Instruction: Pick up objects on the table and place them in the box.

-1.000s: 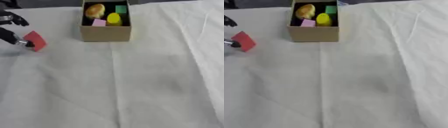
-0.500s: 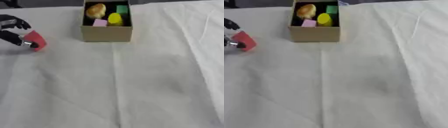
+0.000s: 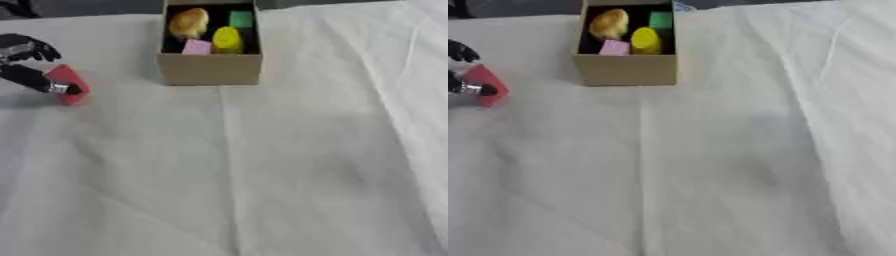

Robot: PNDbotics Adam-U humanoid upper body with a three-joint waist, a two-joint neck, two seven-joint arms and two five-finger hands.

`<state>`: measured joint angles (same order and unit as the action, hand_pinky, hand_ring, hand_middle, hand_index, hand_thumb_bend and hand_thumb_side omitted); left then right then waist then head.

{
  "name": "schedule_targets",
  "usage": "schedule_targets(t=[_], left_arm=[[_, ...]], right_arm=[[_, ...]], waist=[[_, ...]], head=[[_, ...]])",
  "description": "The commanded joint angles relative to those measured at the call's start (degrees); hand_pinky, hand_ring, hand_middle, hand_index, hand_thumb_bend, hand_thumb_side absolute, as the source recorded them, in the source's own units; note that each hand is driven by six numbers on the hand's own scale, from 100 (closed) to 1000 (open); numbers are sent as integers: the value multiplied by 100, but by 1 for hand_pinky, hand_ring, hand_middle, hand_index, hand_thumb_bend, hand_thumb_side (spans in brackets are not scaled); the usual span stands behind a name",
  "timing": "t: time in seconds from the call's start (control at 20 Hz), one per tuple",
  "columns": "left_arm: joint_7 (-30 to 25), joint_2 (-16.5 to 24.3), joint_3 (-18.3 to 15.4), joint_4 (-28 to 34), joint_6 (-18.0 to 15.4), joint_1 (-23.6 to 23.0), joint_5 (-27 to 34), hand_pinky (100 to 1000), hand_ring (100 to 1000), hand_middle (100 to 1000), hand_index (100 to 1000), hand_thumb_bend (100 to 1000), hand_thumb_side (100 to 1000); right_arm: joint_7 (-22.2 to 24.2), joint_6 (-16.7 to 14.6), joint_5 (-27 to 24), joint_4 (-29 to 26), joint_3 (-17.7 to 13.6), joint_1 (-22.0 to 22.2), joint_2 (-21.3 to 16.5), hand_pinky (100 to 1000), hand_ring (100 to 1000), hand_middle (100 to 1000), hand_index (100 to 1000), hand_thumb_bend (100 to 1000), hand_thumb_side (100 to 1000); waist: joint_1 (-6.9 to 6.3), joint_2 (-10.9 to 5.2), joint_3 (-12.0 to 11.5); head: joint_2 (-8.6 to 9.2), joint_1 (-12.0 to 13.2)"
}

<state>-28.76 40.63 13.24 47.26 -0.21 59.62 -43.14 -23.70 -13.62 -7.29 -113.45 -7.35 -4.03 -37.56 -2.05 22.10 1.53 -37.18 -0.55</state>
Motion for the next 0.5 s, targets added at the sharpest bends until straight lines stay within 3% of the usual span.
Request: schedule_targets(t=[0.05,0.5], left_arm=[[66,100,-104,-45,74,139,-152,907,886,796,889,709,627],[4,30,-124,-149,72,145,-191,877,821,693,870,638,640]], right_arm=[[-3,3,-22,-114,-48,-37,-83,730,646,606,744,100,733],[-6,19,-32,-114,-38,-37,-45,730,645,605,742,100,737]], waist=[[5,-93,7],[27,-63,4]], head=[[79,21],[96,35]])
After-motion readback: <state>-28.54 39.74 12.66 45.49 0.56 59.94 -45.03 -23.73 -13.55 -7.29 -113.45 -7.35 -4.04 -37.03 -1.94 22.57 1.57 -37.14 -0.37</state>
